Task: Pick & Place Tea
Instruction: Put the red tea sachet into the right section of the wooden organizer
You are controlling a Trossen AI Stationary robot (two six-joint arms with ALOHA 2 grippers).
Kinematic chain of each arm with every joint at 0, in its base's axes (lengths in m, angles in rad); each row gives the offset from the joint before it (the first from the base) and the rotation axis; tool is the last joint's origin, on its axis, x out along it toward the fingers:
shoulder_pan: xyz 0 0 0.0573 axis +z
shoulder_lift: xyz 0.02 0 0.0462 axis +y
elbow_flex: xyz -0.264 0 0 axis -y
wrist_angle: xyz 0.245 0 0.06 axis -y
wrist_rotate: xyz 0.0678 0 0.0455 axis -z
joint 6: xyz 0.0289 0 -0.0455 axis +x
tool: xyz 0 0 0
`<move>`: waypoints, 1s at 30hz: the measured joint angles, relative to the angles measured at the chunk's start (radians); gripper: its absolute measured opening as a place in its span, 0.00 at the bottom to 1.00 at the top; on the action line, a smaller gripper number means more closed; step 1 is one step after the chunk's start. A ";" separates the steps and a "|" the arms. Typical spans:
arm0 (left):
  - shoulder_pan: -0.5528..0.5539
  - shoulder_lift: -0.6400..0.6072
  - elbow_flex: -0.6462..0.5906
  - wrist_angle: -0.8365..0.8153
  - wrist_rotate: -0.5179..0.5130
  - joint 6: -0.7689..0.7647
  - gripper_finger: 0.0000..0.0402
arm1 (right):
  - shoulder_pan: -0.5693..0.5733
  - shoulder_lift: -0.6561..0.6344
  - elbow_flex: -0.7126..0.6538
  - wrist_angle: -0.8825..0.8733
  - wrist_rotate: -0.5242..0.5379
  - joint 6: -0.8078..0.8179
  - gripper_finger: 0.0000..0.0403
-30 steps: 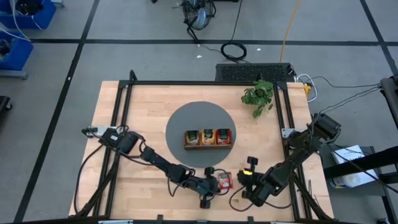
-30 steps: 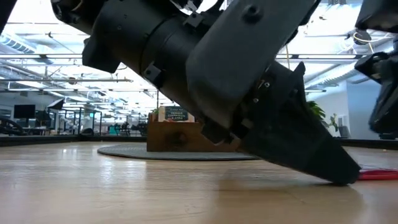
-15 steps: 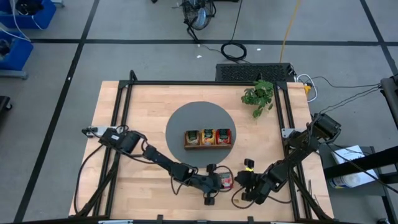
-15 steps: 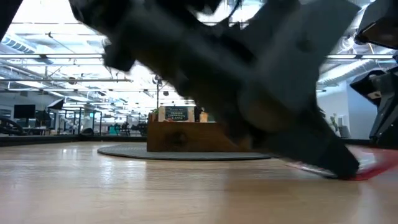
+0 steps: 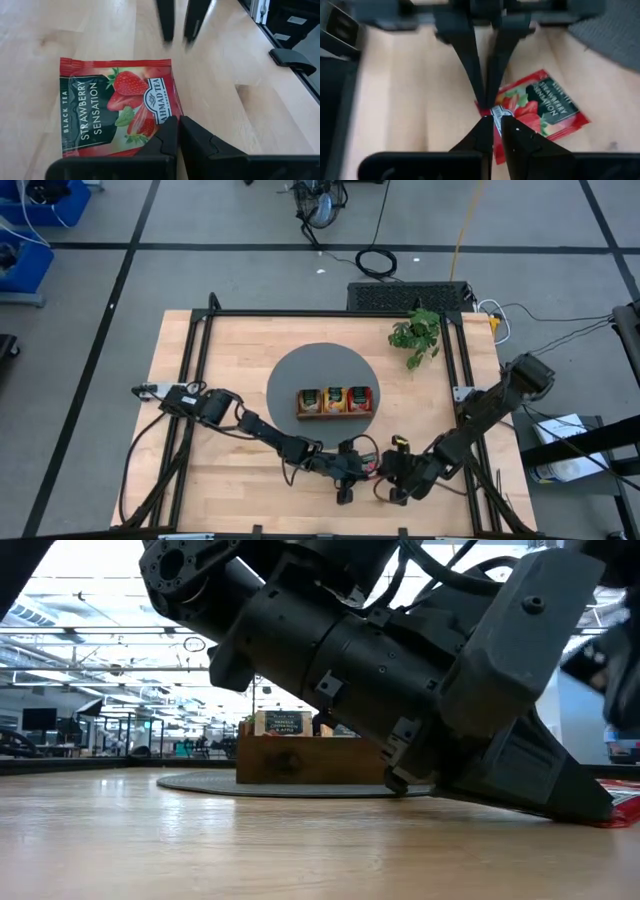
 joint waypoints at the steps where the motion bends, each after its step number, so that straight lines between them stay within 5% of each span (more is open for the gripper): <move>1: 0.000 0.000 0.000 0.000 -0.001 0.000 0.06 | -0.001 -0.030 0.000 -0.018 -0.002 0.003 0.06; 7: 0.000 0.000 -0.002 0.002 0.002 -0.001 0.06 | -0.024 -0.161 -0.003 -0.205 -0.061 0.106 0.08; 13: 0.000 0.000 -0.003 0.005 0.005 -0.005 0.06 | -0.083 -0.173 -0.100 -0.177 -0.204 0.284 0.20; 21: 0.000 0.000 -0.003 0.006 0.007 -0.005 0.06 | -0.177 -0.175 -0.371 0.320 -0.271 0.405 0.40; 30: 0.008 0.000 -0.003 0.009 0.033 0.003 0.06 | -0.192 -0.177 -0.521 0.622 -0.293 0.467 0.40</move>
